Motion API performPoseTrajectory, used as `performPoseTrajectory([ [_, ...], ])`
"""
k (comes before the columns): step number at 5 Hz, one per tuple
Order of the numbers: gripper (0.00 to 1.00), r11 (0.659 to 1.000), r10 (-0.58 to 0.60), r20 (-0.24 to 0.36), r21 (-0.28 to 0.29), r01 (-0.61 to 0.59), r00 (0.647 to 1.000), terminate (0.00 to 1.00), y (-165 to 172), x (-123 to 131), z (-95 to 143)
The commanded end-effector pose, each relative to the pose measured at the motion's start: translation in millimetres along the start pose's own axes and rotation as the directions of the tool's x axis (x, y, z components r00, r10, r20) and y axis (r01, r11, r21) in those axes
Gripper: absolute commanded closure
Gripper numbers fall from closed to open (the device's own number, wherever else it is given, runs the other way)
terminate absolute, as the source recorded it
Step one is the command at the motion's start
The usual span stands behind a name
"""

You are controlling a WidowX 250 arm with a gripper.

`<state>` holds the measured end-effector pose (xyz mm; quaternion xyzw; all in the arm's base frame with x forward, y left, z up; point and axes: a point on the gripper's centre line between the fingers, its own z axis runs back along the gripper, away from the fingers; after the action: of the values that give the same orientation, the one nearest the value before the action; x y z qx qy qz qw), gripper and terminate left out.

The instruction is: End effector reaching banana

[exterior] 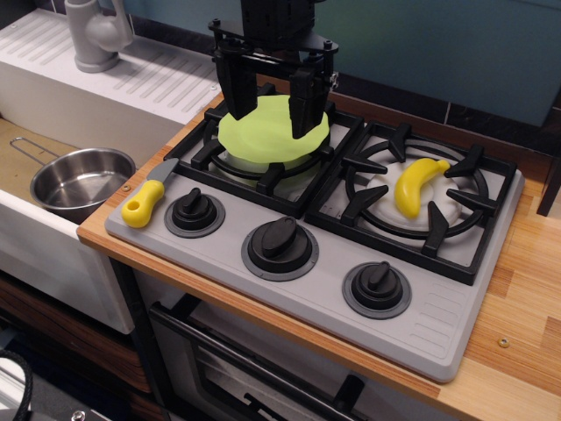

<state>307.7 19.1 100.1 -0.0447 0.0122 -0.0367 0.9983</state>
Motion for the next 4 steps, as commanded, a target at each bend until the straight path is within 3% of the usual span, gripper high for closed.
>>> performPoseTrajectory([
  [1,0.0,1.0,0.0,0.0,0.0,0.0,1.0,0.0,0,0,0],
  [2,0.0,0.99,0.14,0.055,-0.036,-0.138,0.989,0.0,-46,27,-31],
  [3,0.0,0.979,0.194,0.088,-0.078,-0.187,0.977,0.0,-83,57,-43],
  [4,0.0,0.98,0.192,0.099,-0.08,-0.185,0.976,0.0,-90,69,-45],
])
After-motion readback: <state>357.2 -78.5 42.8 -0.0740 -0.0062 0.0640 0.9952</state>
